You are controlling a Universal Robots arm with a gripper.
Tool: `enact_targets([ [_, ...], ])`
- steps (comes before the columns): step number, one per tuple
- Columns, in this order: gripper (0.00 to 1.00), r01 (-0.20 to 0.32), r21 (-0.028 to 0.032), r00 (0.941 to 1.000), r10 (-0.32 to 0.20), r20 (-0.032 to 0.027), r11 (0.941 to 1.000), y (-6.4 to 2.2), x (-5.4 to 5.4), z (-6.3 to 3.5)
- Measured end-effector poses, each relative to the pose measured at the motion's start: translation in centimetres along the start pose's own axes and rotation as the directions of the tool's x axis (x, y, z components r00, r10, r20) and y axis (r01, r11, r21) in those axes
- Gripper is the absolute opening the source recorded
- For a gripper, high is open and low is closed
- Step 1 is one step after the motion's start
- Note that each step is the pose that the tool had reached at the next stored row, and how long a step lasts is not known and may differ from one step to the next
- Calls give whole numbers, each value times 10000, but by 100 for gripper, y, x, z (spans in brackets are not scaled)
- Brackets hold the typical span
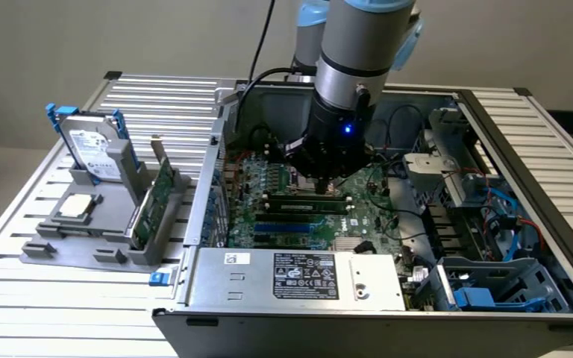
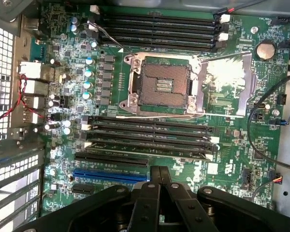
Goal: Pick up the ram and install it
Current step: 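Press down the ram until it locks into place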
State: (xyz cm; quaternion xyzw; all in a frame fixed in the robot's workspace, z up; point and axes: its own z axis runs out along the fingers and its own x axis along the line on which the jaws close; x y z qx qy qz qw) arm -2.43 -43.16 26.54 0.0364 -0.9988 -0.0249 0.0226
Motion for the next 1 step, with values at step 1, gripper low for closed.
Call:
enact_targets([
  [1,11,1,0,10000,-1,1,10000,0,0,0],
])
